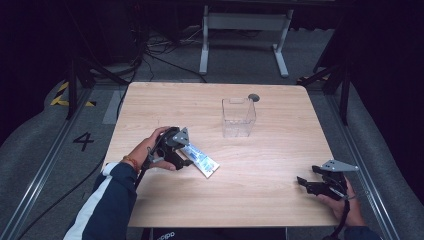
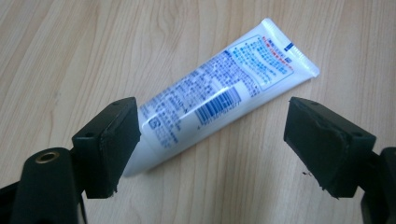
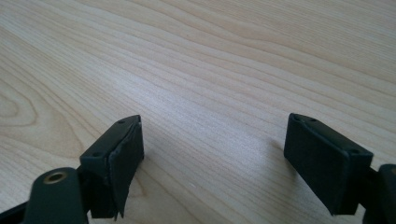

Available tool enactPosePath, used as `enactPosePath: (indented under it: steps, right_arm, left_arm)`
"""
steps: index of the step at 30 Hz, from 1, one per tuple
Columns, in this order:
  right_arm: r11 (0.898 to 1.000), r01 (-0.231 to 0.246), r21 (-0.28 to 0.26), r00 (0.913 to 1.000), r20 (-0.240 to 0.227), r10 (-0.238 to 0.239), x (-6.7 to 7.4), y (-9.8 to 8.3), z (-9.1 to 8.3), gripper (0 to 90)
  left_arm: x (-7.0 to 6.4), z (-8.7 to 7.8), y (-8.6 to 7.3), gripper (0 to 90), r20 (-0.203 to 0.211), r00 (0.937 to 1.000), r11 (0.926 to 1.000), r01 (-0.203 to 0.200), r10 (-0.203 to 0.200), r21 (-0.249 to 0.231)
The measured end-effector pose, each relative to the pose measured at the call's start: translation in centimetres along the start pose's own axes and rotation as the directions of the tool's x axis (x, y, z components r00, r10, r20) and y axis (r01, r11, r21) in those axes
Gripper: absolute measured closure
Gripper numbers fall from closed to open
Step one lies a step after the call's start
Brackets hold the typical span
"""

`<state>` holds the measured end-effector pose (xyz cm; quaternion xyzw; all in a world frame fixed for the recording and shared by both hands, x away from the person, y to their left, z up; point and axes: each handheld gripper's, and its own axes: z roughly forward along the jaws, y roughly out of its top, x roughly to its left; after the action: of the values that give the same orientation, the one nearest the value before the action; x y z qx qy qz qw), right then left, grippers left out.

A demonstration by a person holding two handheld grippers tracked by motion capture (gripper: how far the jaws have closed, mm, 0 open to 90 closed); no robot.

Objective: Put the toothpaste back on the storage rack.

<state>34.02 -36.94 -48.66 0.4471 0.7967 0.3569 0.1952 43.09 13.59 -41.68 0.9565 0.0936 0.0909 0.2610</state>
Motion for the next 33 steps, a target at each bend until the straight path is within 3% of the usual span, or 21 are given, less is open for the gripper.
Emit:
enactPosePath:
  steps: [10, 22, 23, 25, 28, 33]
  right_arm:
    - [1.000, 0.000, 0.000, 1.0000, 0.000, 0.000, 0.0, 0.0, 0.0, 20.3]
    - [1.000, 0.000, 0.000, 1.0000, 0.000, 0.000, 0.0, 0.0, 0.0, 20.3]
    - [1.000, 0.000, 0.000, 1.0000, 0.000, 0.000, 0.0, 0.0, 0.0, 20.3]
    - [1.000, 0.000, 0.000, 1.0000, 0.000, 0.000, 0.0, 0.0, 0.0, 20.3]
    - [1.000, 0.000, 0.000, 1.0000, 0.000, 0.000, 0.0, 0.0, 0.0, 20.3]
    - [1.000, 0.000, 0.000, 1.0000, 0.000, 0.000, 0.0, 0.0, 0.0, 20.3]
  left_arm:
    - [-0.2, 2.8, 1.3, 18.0, 0.051, 0.9979, 0.9985, -0.041, 0.039, 0.037]
    - [-0.2, 4.3, 2.3, 13.7, 0.090, 0.9949, 0.9972, -0.050, 0.045, 0.056]
    - [-0.3, 4.4, 2.3, 13.6, 0.097, 0.9948, 0.9979, -0.036, 0.031, 0.053]
    - [-0.2, 4.7, 2.4, 13.1, 0.112, 0.9932, 0.9958, -0.042, 0.032, 0.082]
    - [0.0, 5.5, 2.3, 12.9, 0.148, 0.9883, 0.9866, -0.059, 0.036, 0.152]
    - [0.0, 5.7, 2.2, 15.7, 0.165, 0.9858, 0.9852, -0.058, 0.031, 0.161]
